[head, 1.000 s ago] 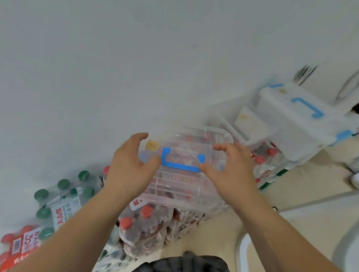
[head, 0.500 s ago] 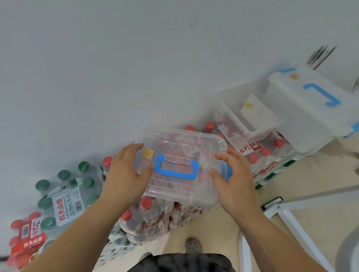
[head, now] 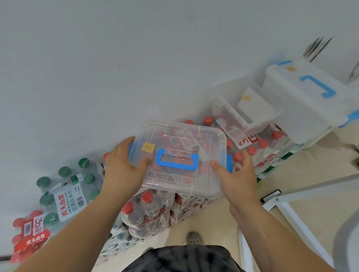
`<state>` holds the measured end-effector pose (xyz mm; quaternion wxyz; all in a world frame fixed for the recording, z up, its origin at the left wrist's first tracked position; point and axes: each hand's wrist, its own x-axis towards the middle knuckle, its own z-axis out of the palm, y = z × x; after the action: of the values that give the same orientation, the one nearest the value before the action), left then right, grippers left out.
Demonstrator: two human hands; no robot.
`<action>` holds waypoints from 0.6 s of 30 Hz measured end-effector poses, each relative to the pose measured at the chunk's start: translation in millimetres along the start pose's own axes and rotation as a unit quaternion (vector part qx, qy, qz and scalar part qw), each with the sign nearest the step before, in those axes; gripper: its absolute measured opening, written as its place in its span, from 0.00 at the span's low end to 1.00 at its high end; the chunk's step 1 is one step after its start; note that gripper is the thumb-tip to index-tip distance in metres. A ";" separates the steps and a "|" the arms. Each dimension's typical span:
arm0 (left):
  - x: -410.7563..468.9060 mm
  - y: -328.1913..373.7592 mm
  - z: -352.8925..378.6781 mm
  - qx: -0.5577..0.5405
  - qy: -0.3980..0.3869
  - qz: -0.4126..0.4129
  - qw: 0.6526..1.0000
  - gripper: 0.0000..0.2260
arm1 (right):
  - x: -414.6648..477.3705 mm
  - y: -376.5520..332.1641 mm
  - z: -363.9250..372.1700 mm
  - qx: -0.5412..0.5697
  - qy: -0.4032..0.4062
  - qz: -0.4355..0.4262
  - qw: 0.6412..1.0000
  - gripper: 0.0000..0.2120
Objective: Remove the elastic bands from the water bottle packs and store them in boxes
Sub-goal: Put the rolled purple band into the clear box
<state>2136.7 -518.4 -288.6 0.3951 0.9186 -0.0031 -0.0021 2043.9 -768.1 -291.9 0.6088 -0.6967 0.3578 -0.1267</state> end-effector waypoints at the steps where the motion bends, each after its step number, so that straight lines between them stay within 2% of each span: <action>1: -0.2 -1.2 1.7 -0.022 0.012 -0.027 0.999 0.32 | 0.5 2.7 -1.5 0.035 -0.010 0.035 0.999 0.44; 2: -0.6 -1.7 2.7 -0.053 0.018 -0.063 0.996 0.32 | 1.0 5.0 -2.9 0.068 -0.024 0.063 0.995 0.44; 4: -1.6 -1.1 3.4 -0.104 0.023 -0.125 0.986 0.34 | 1.1 7.0 -2.8 0.089 -0.037 0.079 0.992 0.35; 6: -2.7 0.0 2.7 -0.101 0.036 -0.121 0.987 0.35 | 0.3 6.2 0.5 0.054 -0.016 0.050 0.997 0.20; 8: -2.3 1.5 1.0 -0.075 0.049 -0.082 0.993 0.35 | -1.1 4.0 3.8 0.016 -0.002 -0.008 1.000 0.10; 12: 0.0 3.0 0.9 -0.056 0.065 -0.053 0.995 0.30 | -8.6 -2.8 7.9 -0.039 0.000 -0.068 0.997 0.11; 15: -2.3 3.4 2.8 -0.064 0.079 -0.007 0.995 0.17 | -11.6 -1.4 11.1 -0.079 0.002 -0.085 0.993 0.07; 18: 1.7 2.9 1.9 -0.068 0.069 0.013 0.995 0.05 | -11.9 -2.1 16.0 -0.114 0.002 -0.095 0.989 0.12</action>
<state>2138.4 -521.8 -287.9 0.4560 0.8874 0.0126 0.0662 2045.8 -748.2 -290.5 0.5097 -0.7923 0.3032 -0.1434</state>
